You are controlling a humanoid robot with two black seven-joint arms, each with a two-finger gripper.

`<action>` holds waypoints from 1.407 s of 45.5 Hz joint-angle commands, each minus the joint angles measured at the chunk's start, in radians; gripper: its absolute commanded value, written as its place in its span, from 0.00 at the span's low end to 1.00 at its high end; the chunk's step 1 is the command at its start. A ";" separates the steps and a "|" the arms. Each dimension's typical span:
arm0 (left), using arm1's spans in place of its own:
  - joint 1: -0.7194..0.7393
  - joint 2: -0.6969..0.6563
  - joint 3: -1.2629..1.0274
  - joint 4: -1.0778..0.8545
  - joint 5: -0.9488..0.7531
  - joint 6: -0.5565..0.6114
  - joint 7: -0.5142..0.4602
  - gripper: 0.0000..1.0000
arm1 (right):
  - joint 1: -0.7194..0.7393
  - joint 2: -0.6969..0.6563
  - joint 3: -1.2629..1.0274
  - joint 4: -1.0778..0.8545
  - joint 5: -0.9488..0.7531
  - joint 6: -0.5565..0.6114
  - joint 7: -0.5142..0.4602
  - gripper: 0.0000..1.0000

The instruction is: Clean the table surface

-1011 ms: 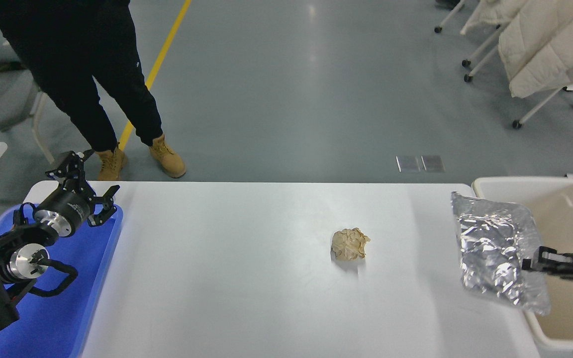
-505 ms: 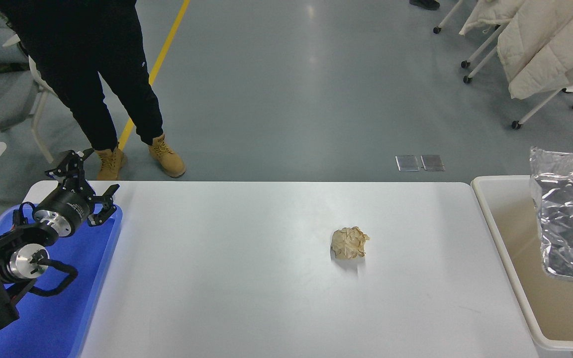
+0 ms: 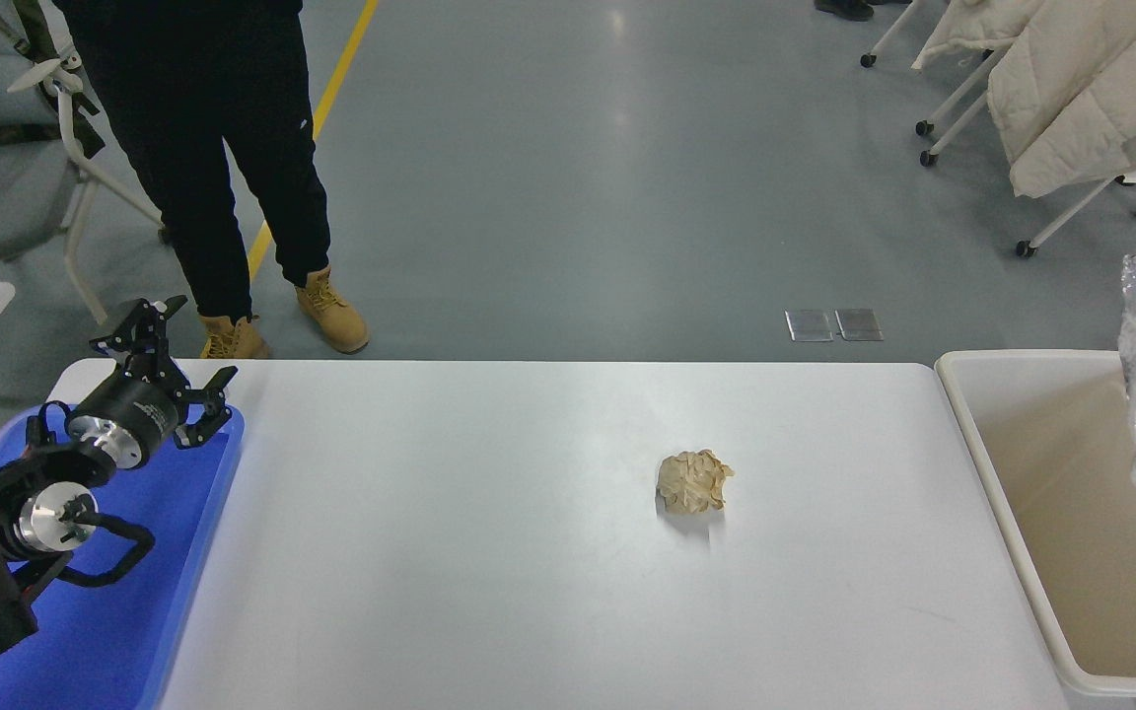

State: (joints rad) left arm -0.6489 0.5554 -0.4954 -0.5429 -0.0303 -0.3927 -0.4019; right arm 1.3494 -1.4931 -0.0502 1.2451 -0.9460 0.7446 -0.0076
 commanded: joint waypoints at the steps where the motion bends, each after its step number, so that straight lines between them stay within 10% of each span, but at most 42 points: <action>1: 0.000 0.000 0.000 0.000 0.000 0.000 0.000 1.00 | -0.134 0.167 -0.033 -0.203 0.061 -0.215 0.000 0.00; 27: 0.000 0.000 0.000 0.000 0.000 0.000 0.000 1.00 | -0.524 0.803 -0.023 -0.868 0.378 -0.829 0.001 0.00; 64: 0.000 0.000 0.000 0.000 0.000 0.000 0.000 1.00 | -0.691 1.191 -0.019 -1.193 0.616 -1.030 0.003 0.00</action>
State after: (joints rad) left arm -0.6488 0.5553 -0.4956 -0.5429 -0.0305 -0.3927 -0.4019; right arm 0.6828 -0.3896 -0.0700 0.0874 -0.3948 -0.2575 -0.0056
